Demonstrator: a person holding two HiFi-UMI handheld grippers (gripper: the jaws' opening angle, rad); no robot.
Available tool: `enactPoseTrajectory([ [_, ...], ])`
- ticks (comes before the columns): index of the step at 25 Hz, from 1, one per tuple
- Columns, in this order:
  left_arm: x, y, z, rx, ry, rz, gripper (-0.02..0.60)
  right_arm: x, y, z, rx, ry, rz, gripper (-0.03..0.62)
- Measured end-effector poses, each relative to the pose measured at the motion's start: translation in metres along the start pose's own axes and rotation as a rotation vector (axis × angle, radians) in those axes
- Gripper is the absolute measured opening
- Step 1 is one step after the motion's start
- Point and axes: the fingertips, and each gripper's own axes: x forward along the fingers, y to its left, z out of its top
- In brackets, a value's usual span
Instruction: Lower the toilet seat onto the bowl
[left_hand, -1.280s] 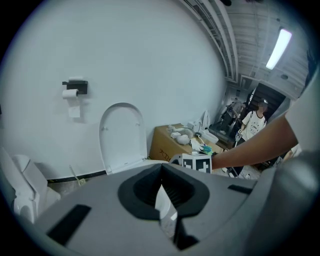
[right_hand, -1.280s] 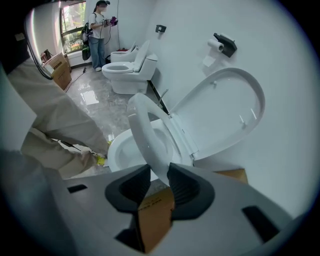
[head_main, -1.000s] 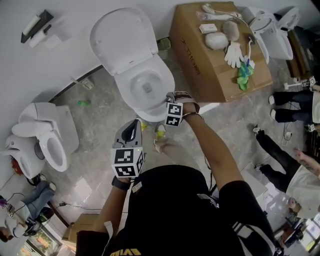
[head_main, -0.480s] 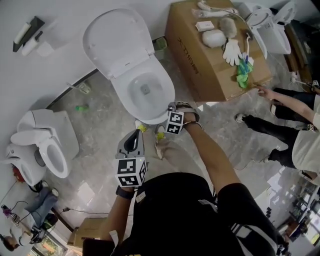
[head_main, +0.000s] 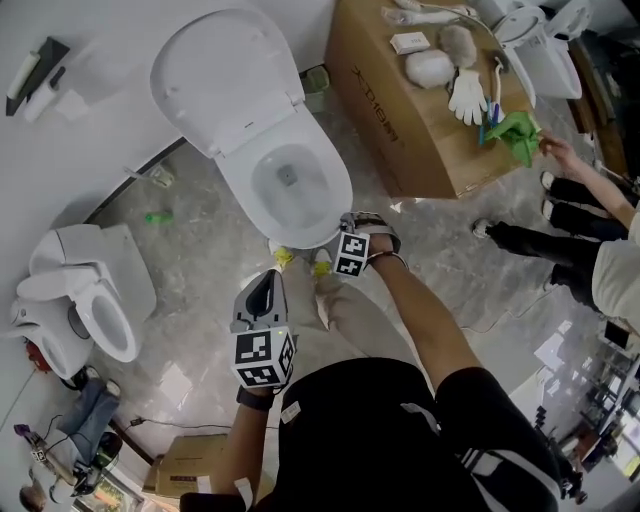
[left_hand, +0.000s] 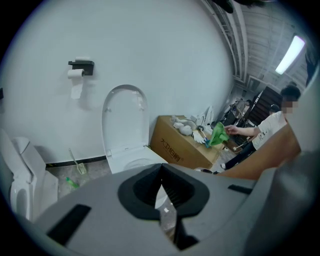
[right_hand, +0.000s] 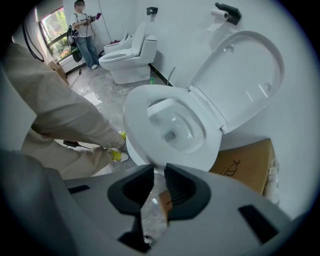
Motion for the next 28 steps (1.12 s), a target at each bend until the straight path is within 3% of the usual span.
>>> enactPoseTrajectory([
  [21, 0.046, 0.023, -0.027, -0.068, 0.065, 0.001, 0.012, 0.066, 0.039, -0.021, 0.066, 0.070, 0.067, 0.071],
  [28, 0.061, 0.021, -0.041, -0.034, 0.104, -0.020, 0.012, 0.089, 0.052, -0.027, 0.104, 0.072, 0.078, 0.071],
])
